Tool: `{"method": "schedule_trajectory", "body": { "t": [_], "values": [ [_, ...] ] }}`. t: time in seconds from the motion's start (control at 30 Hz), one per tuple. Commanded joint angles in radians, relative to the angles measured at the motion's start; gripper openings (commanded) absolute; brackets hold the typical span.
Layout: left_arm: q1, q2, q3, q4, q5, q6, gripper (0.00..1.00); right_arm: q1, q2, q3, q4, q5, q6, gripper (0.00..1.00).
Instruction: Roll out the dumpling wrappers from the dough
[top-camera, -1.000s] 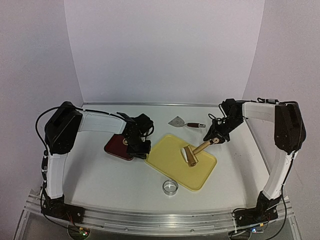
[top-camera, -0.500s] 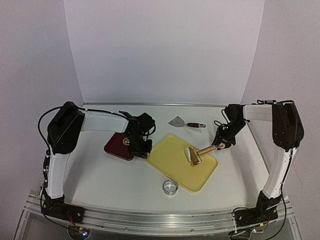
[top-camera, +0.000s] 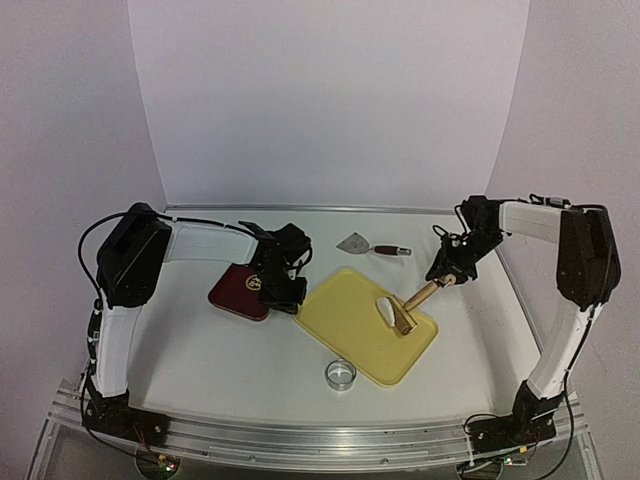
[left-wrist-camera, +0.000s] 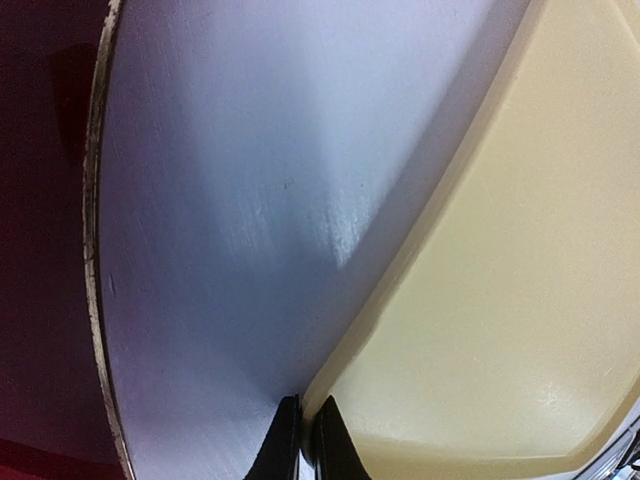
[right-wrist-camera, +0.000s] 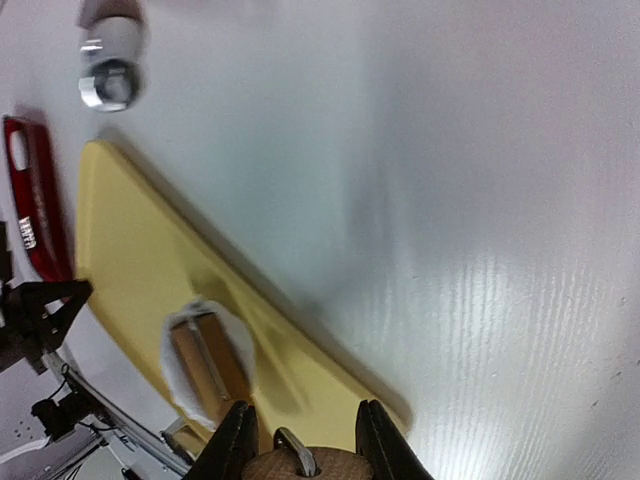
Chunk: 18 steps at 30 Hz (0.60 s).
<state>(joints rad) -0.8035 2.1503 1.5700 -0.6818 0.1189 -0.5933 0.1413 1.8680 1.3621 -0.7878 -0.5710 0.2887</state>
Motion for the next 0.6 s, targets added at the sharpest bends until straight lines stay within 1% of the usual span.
{"method": "schedule_trajectory", "body": {
  "t": [0.0,0.13,0.33,0.47,0.57],
  "values": [
    [0.022,0.022,0.028,0.035,0.017,0.042,0.00,-0.004,-0.145,0.030,-0.006,-0.238,-0.034,0.00],
    [0.033,0.029,0.039,0.046,0.042,0.048,0.00,-0.004,-0.193,0.013,-0.001,-0.344,-0.017,0.00],
    [0.052,0.022,0.039,0.091,0.098,0.050,0.01,-0.001,-0.224,0.023,-0.001,-0.399,0.012,0.00],
    [0.055,0.017,0.037,0.105,0.114,0.049,0.10,0.003,-0.233,0.055,-0.002,-0.411,0.023,0.00],
    [0.056,0.000,0.025,0.118,0.113,0.045,0.21,0.007,-0.230,0.075,-0.001,-0.429,0.029,0.00]
  ]
}}
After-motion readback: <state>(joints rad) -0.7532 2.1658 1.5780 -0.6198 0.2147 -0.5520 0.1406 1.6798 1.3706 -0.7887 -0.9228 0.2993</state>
